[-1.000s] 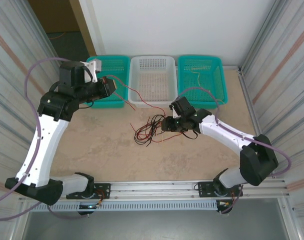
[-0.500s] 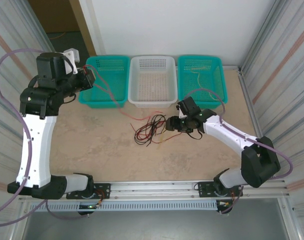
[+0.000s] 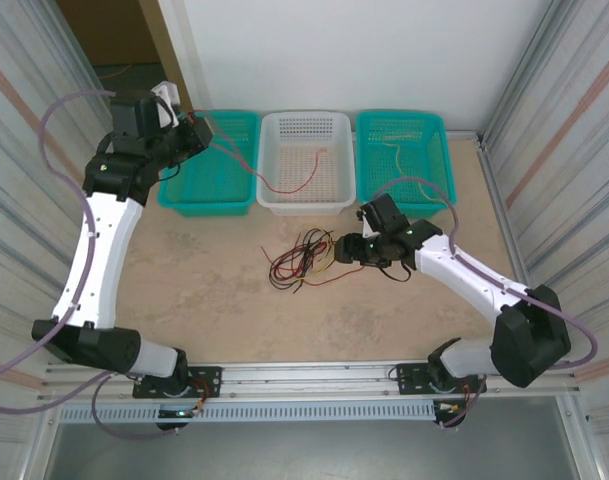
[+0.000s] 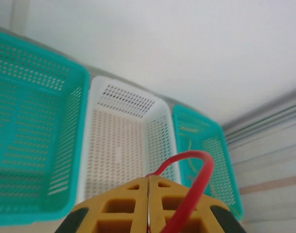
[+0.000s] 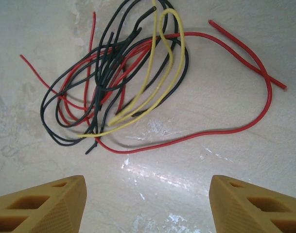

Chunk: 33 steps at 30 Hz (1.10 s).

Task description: Untangle the cables

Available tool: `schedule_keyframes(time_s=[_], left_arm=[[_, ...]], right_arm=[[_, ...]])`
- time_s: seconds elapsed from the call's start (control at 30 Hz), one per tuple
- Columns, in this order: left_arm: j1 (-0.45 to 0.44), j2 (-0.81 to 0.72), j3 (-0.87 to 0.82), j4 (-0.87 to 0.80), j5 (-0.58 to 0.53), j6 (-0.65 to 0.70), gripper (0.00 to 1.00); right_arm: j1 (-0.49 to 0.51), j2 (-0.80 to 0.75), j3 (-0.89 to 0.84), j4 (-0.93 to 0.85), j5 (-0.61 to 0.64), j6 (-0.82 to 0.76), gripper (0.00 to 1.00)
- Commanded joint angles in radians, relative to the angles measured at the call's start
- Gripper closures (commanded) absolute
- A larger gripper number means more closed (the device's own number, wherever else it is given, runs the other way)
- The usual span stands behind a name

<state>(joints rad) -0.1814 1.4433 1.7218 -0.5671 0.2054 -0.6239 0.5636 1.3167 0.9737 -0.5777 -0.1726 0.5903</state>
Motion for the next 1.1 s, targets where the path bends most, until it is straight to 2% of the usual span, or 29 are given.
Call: schedule_keyframes(time_s=[0.0, 0.13, 0.33, 0.37, 0.4, 0.47, 0.5, 0.53, 0.57, 0.67, 0.8, 0.97, 1.07], left_arm=[[-0.021, 0.064, -0.032, 0.268, -0.019, -0.163, 1.00], [-0.070, 0.167, -0.018, 0.391, -0.089, -0.234, 1.00], [-0.135, 0.310, -0.064, 0.662, -0.197, -0.386, 1.00], [-0.144, 0.337, -0.063, 0.686, -0.219, -0.401, 0.96], [-0.154, 0.367, -0.062, 0.696, -0.240, -0.415, 0.79], [-0.173, 0.420, -0.070, 0.713, -0.253, -0.438, 0.54], [-0.181, 0.441, -0.087, 0.730, -0.245, -0.448, 0.44], [-0.190, 0.455, -0.106, 0.742, -0.233, -0.456, 0.28], [-0.201, 0.464, -0.133, 0.745, -0.222, -0.468, 0.16], [-0.227, 0.443, -0.260, 0.796, -0.190, -0.499, 0.05], [-0.240, 0.334, -0.382, 0.776, -0.183, -0.475, 0.01], [-0.242, 0.152, -0.402, 0.574, -0.235, -0.302, 0.01], [-0.238, 0.067, -0.389, 0.429, -0.249, -0.220, 0.10]], right_arm=[[-0.014, -0.052, 0.051, -0.049, 0.016, -0.027, 0.33], [-0.027, -0.081, 0.066, -0.071, 0.012, -0.027, 0.34], [-0.066, -0.118, 0.071, -0.083, -0.001, -0.027, 0.34], [-0.073, -0.124, 0.071, -0.085, -0.004, -0.027, 0.34], [-0.081, -0.128, 0.074, -0.089, -0.008, -0.029, 0.34], [-0.097, -0.139, 0.073, -0.095, -0.013, -0.034, 0.34], [-0.106, -0.144, 0.071, -0.099, -0.017, -0.039, 0.34], [-0.114, -0.148, 0.070, -0.102, -0.020, -0.042, 0.34], [-0.125, -0.154, 0.067, -0.106, -0.023, -0.047, 0.34], [-0.156, -0.168, 0.053, -0.109, -0.040, -0.058, 0.34], [-0.184, -0.163, 0.043, -0.109, -0.060, -0.068, 0.34], [-0.187, -0.127, 0.043, -0.101, -0.059, -0.069, 0.35], [-0.186, -0.103, 0.040, -0.096, -0.051, -0.064, 0.36]])
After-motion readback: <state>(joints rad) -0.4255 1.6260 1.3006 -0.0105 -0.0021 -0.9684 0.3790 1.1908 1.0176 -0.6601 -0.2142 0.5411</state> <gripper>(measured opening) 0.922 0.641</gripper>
